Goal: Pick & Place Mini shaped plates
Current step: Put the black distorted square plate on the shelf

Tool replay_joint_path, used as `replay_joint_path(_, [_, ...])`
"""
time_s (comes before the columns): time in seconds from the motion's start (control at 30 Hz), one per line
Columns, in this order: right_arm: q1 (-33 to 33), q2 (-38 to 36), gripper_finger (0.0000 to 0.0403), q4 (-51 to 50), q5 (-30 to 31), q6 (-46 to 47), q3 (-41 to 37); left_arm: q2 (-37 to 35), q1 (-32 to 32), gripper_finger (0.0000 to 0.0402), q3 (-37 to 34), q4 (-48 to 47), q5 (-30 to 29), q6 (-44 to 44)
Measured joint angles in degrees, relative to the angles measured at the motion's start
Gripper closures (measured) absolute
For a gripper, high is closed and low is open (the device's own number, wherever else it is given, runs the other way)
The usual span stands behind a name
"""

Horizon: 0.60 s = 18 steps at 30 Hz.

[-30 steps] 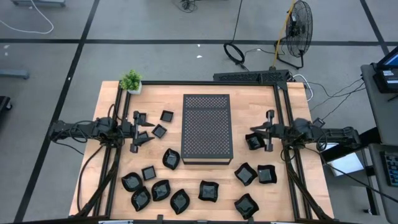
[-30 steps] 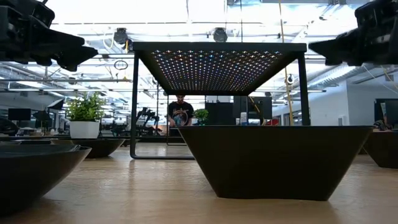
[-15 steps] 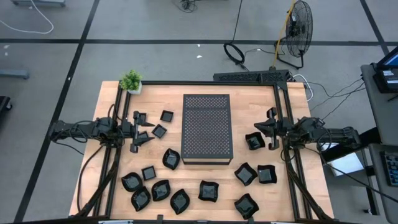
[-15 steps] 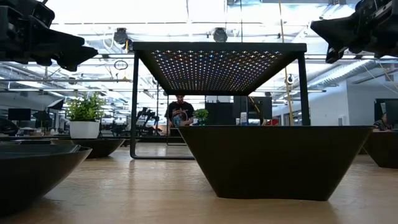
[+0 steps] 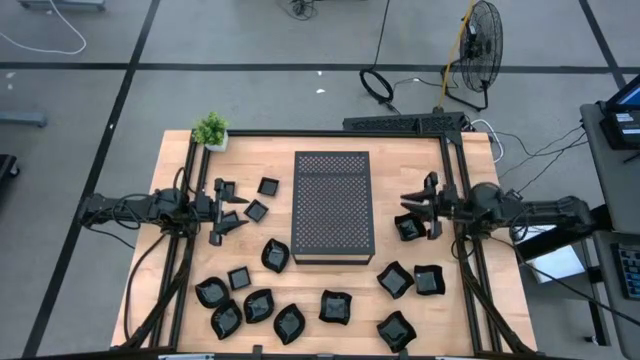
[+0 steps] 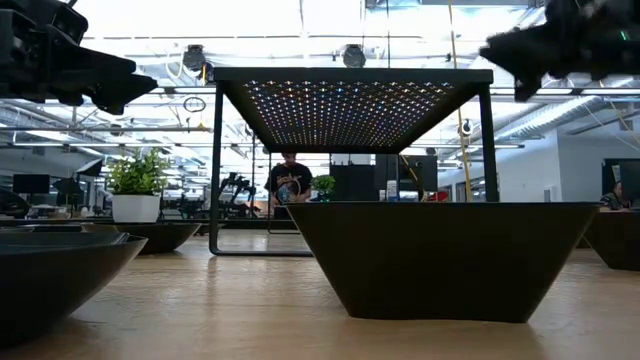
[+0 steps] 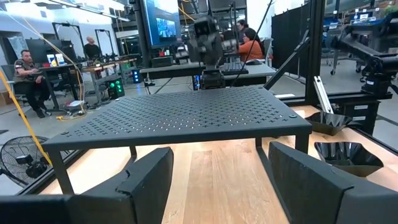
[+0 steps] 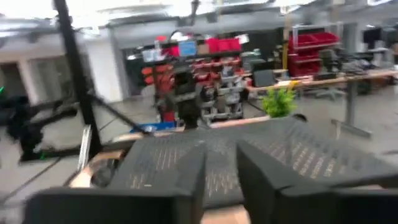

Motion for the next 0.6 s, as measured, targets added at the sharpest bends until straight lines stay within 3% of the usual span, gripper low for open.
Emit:
replay_joint_path(0.1, [-0.06,8.59,0.0234,-7.45,1.61,4.56,7.16,0.00,0.00,0.0133,0.00,-0.02,0.00,0.01])
replay_joint_path(0.27, [-1.35,21.56,0.0162,-31.77,4.54,16.45,21.18,0.00,0.00,0.0133,0.00,-0.13,0.00,0.02])
replay_joint_path(0.43, [-4.50,32.69,0.0157,-55.97,4.13,31.91,29.21,0.00,0.00,0.0133,0.00,-0.17,0.00,0.00])
replay_joint_path(0.6, [-7.26,39.17,0.0180,-68.81,0.88,45.31,29.24,0.00,0.00,0.0133,0.00,-0.16,0.00,0.02])
